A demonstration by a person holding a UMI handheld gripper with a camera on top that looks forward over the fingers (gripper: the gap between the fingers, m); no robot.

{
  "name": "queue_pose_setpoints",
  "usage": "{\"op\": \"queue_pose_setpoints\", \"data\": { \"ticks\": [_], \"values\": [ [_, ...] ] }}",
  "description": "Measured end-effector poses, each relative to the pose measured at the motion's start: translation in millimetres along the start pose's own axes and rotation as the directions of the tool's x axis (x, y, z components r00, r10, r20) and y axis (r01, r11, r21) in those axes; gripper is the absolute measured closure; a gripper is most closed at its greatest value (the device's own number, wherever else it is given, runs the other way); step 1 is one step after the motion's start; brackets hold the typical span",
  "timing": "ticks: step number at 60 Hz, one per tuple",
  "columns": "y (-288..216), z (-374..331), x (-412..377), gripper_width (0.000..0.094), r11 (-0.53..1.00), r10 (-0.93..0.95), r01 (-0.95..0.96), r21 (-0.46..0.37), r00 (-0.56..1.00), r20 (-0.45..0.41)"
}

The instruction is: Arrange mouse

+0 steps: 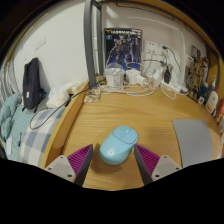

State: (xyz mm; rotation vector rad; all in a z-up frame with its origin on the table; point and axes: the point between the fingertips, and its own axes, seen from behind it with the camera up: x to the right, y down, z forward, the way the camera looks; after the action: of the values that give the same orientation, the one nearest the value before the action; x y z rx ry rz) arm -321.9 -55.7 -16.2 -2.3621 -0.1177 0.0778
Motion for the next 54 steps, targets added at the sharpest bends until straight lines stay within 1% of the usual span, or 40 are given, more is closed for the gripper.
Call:
{"op": "queue_pose_setpoints", "data": {
  "ticks": [10,16,20,23,25,26,27,30,34,35,36,37,38,41,43,44,50,54],
  "values": [
    [-16.6,20.7,-13.6,0.0114,1.000,-0.011,0.011,-0.005,1.000,-0.003],
    [-24.8,27.9,-21.0,0.0142,1.000,-0.018,0.018,-0.002,1.000,-0.001],
    [-27.2,30.3,-23.6,0.0203,1.000,-0.017,0.017,0.001,1.000,-0.002],
    [-28.5,31.7,-23.4,0.0274,1.000,-0.014,0.015,0.004,1.000,-0.007],
    [-29.0,32.0,-23.5,0.0303,1.000,-0.015,0.015,0.008,1.000,-0.008],
    [-29.3,32.3,-23.5,0.0374,1.000,-0.016,0.016,0.011,1.000,-0.009],
    [-29.4,32.5,-24.6,0.0409,1.000,-0.018,0.018,0.015,1.000,-0.005],
    [-29.5,32.4,-25.0,0.0412,0.999,-0.025,0.025,0.027,1.000,-0.004],
    [-28.5,31.5,-26.9,0.0466,0.999,-0.034,0.034,0.042,0.999,0.002],
    [-28.7,32.1,-26.4,0.0454,0.998,-0.038,0.037,0.044,0.999,0.006],
    [-28.1,32.2,-26.5,0.0513,0.998,-0.036,0.035,0.043,0.999,0.010],
    [-28.0,32.2,-26.6,0.0505,0.999,-0.033,0.032,0.042,0.999,0.015],
    [-28.2,32.4,-26.6,0.0550,0.999,-0.032,0.031,0.041,0.999,0.019],
    [-27.9,32.4,-26.6,0.0599,0.998,-0.053,0.052,0.038,0.998,0.026],
    [-27.5,32.1,-26.9,0.0590,0.997,-0.067,0.066,0.035,0.997,0.031],
    [-27.5,32.3,-27.9,0.0632,0.997,-0.068,0.067,0.039,0.997,0.034],
    [-28.5,31.5,-29.5,0.0633,0.997,-0.068,0.066,0.034,0.996,0.062],
    [-29.8,27.4,-31.5,0.0632,0.998,-0.069,0.068,0.020,0.992,0.105]
  ]
}}
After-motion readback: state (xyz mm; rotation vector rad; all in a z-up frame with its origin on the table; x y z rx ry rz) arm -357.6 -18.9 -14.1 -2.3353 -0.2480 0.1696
